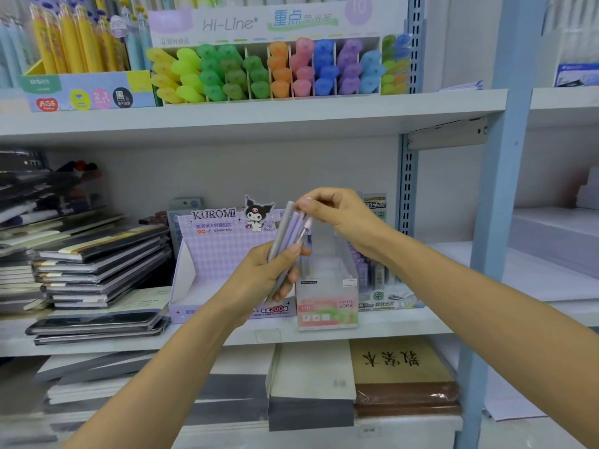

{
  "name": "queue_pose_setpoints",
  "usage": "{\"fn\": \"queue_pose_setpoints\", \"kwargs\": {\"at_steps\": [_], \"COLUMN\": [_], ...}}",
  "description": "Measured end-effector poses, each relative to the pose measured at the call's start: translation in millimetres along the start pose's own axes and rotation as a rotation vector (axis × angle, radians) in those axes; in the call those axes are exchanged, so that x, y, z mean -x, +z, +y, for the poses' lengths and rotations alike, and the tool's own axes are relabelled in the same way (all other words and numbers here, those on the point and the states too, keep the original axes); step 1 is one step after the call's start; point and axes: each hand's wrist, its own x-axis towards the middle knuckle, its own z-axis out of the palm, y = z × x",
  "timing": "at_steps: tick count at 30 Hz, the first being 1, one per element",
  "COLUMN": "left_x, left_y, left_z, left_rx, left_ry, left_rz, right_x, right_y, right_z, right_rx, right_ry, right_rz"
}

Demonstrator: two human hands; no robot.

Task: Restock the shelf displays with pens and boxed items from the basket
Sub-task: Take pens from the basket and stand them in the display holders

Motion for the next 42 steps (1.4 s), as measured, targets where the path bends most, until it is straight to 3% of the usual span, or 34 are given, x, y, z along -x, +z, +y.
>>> {"fn": "queue_pose_setpoints", "kwargs": {"at_steps": [4, 7, 11, 15, 20, 25, 28, 35, 42], "left_x": [1, 3, 3, 1, 3, 3, 3, -4, -2], "left_y": [-5, -7, -6, 1, 7, 12, 17, 8, 7], "left_z": [4, 4, 12, 20, 25, 28, 28, 19, 8], "left_rx": [-0.005, 0.039, 0.260, 0.423, 0.336, 0.103, 0.024, 0.157, 0.140], "left_ry": [-0.091, -0.126, -0.076, -0.040, -0.019, 0.009, 0.016, -0.070, -0.020], "left_rz": [-0.023, 0.098, 0.334, 0.462, 0.478, 0.398, 0.349, 0.291, 0.188], "right_x": [3, 6, 22, 32, 34, 25, 20, 12, 12], "right_y": [-9, -19, -20, -13, -7, 5, 11, -18, -20], "right_z": [-4, -7, 4, 14, 5, -11, -15, -5, 32], "right_rx": [-0.156, -0.215, -0.176, -0.029, 0.095, 0.024, 0.022, 0.070, 0.391], "right_ry": [-0.002, 0.047, 0.139, 0.158, 0.145, 0.024, 0.001, 0.001, 0.118], "right_rz": [0.193, 0.250, 0.038, -0.197, -0.338, -0.045, 0.002, 0.368, 0.306]}}
